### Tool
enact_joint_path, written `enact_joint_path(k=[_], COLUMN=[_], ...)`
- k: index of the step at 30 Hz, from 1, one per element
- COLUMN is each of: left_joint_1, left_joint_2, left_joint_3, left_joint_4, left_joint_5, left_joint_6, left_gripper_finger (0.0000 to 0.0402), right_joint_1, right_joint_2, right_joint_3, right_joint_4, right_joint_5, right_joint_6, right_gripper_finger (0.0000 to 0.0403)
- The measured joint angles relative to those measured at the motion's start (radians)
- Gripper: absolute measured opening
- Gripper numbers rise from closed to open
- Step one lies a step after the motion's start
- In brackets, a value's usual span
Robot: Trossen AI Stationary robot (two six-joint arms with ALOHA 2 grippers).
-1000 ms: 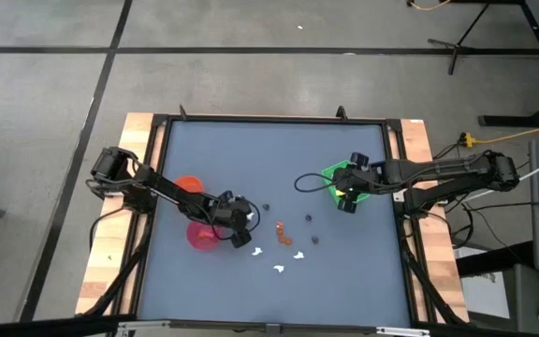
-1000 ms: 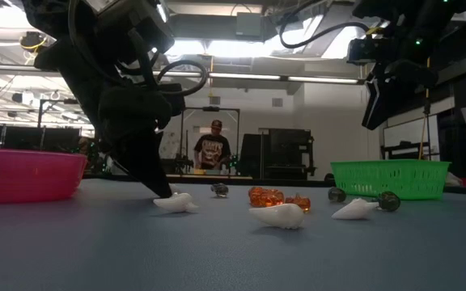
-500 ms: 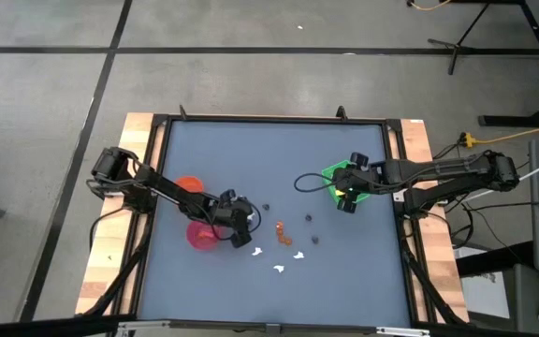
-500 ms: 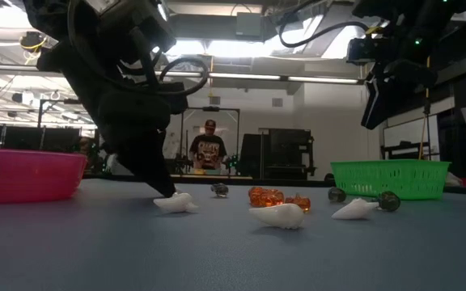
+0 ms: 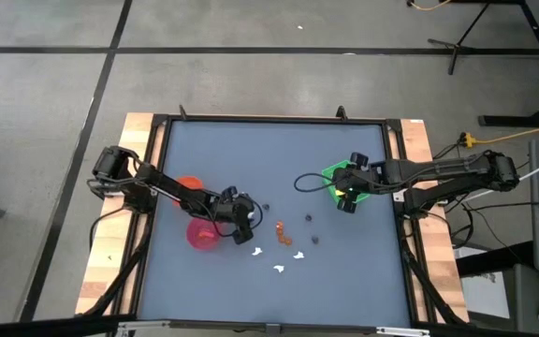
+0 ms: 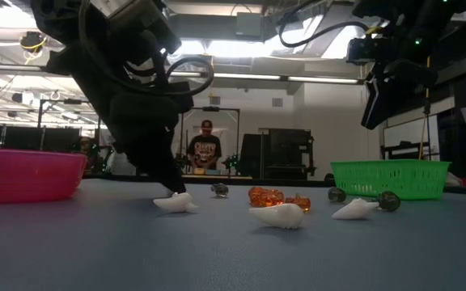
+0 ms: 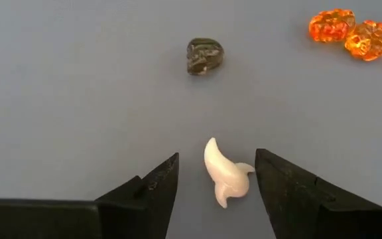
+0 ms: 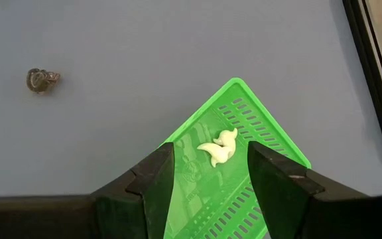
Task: Sort Halloween decoration
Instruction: Put the white ghost toy into the green bin
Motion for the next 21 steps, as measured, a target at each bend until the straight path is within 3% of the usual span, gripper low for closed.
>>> enact_joint_path(k=[9, 21], left_joint_1=[-0.001, -0.001], left_joint_2=[0.000, 0.000], left_joint_3=[0.000, 0.000], left_joint_4=[-0.006, -0.020], left_joint_5=[0.036, 0.036], left_joint_6=[-0.007, -0.007], left_gripper_finger=[0.0178, 0.0116], right_joint_1=[0.000, 0.000], right_joint_2=[0.000, 0.000], right_joint_3=[0.000, 0.000], right_joint_4=[0.000, 0.000], right_joint_5=[0.000, 0.000], right_joint_6=[0.000, 0.000], right_gripper_finger=[0.0191, 0.0191])
